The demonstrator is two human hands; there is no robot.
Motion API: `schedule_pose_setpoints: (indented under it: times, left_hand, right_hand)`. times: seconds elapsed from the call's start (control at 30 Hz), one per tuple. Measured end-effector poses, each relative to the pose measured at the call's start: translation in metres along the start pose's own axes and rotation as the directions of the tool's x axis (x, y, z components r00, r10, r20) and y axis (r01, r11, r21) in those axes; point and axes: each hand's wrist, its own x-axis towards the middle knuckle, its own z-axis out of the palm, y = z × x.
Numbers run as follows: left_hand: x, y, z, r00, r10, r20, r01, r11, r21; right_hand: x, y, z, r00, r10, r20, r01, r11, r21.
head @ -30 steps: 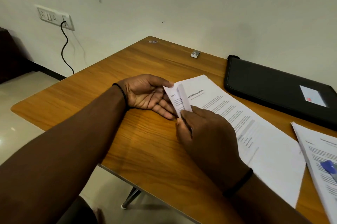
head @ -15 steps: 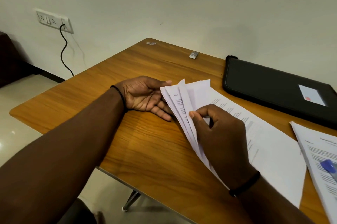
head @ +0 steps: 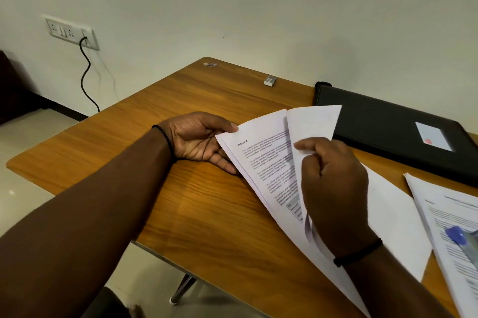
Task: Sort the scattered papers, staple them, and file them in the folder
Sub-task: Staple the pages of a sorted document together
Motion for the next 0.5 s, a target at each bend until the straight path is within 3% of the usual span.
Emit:
schedule_pose_setpoints:
  times: [0.17, 0.37, 0.5]
  left_hand:
    - [0.001, -0.002, -0.004, 0.997, -0.010, 0.080, 0.012, 0.999, -0.034]
    - [0.001, -0.002, -0.002, 0.995, -0.005, 0.097, 0.006, 1.000, -0.013]
    - [0.001, -0.003, -0.001, 0.994, -0.031, 0.105, 0.032, 1.000, 0.000]
  right_hand:
    - [0.001, 0.009, 0.000, 0.996, 0.028, 0.082, -0.023, 0.998, -0.064]
    - [-0.010, -0.011, 0.011, 0.936, -0.204, 0.286, 0.266, 0.944, -0.197]
    - [-0.016, -0.019, 0.017, 0.918, -0.320, 0.235, 0.377, 0.888, -0.264]
